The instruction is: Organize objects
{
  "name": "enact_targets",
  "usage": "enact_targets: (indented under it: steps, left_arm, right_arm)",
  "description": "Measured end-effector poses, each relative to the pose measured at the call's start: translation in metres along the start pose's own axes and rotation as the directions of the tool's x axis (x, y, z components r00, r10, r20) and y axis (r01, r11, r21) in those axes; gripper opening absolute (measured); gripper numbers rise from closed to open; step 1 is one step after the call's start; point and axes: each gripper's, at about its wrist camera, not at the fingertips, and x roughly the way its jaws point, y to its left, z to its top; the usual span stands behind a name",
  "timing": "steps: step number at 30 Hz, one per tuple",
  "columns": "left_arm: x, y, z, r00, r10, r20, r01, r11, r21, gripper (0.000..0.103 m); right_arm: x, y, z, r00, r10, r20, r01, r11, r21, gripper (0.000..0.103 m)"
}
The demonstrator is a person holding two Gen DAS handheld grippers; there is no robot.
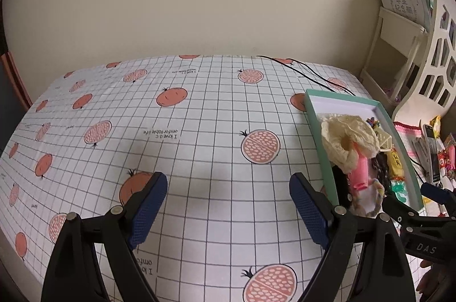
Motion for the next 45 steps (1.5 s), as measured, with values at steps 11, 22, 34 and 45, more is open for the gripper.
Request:
enact_targets:
  steps: [11,22,34,45]
  left_arm:
    - [-0.001,0.004,-0.029,0.999,-0.031,-0.044,0.028,0.998,-0.053,0.088]
    - [0.001,0.000,-0.067,0.997,-0.015,-0.082,0.012,0.999,-0.041,0.088]
    - [0.011,0.014,-0.094,0.991,0.002,-0.135,-0.014,0.996,-0.086,0.088]
    - [0.018,0.025,-0.109,0.985,0.008,-0.173,-0.027,0.994,-0.108,0.088]
  right_arm:
    - [-0.008,0.007,-0.015,1.000,0.007,-0.013,-0.007,1.000,0.001,0.103]
    - [-0.009,0.003,-0.029,0.999,0.006,-0.037,-0.004,0.999,0.048,0.103]
    - [0.002,0.006,-0.051,0.997,0.012,-0.070,-0.006,0.996,0.090,0.103]
    - [0.015,0.023,-0.072,0.996,0.036,-0.075,-0.031,0.997,0.070,0.103]
